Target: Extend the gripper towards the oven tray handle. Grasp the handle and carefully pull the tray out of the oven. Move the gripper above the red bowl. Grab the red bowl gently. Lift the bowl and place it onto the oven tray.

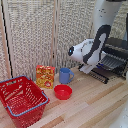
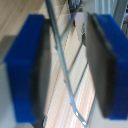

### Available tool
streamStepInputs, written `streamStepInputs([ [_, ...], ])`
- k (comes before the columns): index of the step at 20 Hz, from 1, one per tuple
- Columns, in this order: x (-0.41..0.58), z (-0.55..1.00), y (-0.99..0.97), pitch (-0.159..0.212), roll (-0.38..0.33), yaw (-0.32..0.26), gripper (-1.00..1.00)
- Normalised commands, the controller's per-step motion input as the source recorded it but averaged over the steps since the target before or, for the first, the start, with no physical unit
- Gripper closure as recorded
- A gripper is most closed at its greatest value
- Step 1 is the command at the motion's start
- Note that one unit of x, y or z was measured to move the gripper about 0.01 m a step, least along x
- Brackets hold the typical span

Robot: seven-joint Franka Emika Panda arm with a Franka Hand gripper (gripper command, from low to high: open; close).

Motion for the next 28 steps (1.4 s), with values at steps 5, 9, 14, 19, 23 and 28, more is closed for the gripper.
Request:
streamStepInputs([
  [5,0.027,0.13,0.00,-0.008,0.007,0.038,-1.00],
  [9,0.028,0.43,0.04,-0.025,0.035,0.006,-1.00],
  [14,0.170,0.83,0.02,-0.003,0.057,-0.018,-1.00],
  [19,0.275,0.75,0.09,0.039,0.125,-0.003,-1.00],
  [23,0.111,0.48,0.24,0.010,0.215,-0.075,-1.00],
  [28,0.000,0.24,0.35,0.000,0.294,-0.164,-1.00],
])
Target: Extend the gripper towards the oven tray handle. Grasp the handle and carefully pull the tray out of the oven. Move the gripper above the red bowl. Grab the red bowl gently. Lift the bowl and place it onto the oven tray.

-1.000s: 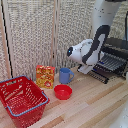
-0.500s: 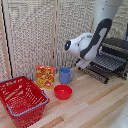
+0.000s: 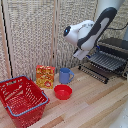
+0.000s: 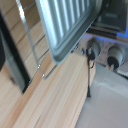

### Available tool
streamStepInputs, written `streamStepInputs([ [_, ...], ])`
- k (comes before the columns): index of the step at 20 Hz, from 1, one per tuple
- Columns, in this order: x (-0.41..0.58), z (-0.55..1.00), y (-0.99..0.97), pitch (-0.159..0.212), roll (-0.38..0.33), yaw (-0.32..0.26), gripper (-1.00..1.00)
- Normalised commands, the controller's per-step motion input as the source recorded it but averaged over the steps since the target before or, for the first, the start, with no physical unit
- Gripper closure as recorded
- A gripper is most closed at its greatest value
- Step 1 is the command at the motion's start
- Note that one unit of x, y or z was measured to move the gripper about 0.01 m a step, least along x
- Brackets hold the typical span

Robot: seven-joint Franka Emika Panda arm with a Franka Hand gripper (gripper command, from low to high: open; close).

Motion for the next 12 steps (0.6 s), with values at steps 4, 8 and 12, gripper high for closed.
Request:
streamStepInputs([
  [4,0.000,0.18,0.31,0.027,0.306,-0.182,-1.00],
  [8,0.000,0.13,0.30,0.067,0.316,-0.161,-1.00],
  [12,0.000,0.11,0.30,0.084,0.320,-0.149,-1.00],
])
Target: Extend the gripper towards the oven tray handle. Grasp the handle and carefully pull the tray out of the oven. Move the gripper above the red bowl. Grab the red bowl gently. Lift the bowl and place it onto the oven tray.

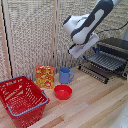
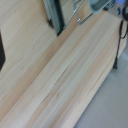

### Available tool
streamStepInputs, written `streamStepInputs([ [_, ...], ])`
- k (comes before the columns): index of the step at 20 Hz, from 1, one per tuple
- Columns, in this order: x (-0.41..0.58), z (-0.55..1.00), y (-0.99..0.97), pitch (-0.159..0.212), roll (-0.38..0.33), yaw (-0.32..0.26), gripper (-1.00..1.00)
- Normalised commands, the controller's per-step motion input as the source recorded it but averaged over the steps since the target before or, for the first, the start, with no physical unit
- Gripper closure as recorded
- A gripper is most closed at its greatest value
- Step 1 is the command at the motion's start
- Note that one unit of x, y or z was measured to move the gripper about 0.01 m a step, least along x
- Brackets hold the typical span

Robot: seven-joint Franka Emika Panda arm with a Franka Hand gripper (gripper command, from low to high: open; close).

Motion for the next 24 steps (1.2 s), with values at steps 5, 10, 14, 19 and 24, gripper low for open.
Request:
streamStepInputs([
  [5,-0.006,0.11,0.31,0.090,0.322,-0.136,-1.00],
  [10,-0.178,0.14,0.41,0.010,0.282,-0.114,-1.00],
  [14,-0.242,0.03,0.56,-0.006,0.211,-0.100,-1.00],
  [19,-0.231,-0.09,0.70,-0.039,0.126,-0.074,-1.00],
  [24,-0.200,-0.31,0.79,-0.098,0.037,-0.077,-1.00],
])
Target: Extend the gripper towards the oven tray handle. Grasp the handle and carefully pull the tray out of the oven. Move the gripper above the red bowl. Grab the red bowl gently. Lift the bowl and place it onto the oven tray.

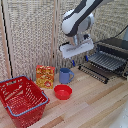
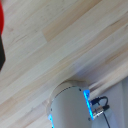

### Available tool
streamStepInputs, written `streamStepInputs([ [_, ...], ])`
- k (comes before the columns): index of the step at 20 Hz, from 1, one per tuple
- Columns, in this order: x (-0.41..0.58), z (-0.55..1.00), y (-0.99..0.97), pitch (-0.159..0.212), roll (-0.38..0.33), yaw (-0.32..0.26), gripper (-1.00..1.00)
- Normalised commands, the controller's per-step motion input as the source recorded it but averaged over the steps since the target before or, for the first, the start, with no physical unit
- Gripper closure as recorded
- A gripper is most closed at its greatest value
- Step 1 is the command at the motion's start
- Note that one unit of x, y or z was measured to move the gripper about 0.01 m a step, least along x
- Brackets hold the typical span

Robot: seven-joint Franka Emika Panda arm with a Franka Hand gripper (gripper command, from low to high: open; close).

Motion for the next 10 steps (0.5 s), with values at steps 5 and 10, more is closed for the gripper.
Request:
streamStepInputs([
  [5,-0.136,-0.27,0.76,-0.067,0.086,-0.073,-1.00],
  [10,-0.164,-0.25,0.42,-0.022,0.123,-0.042,-1.00],
])
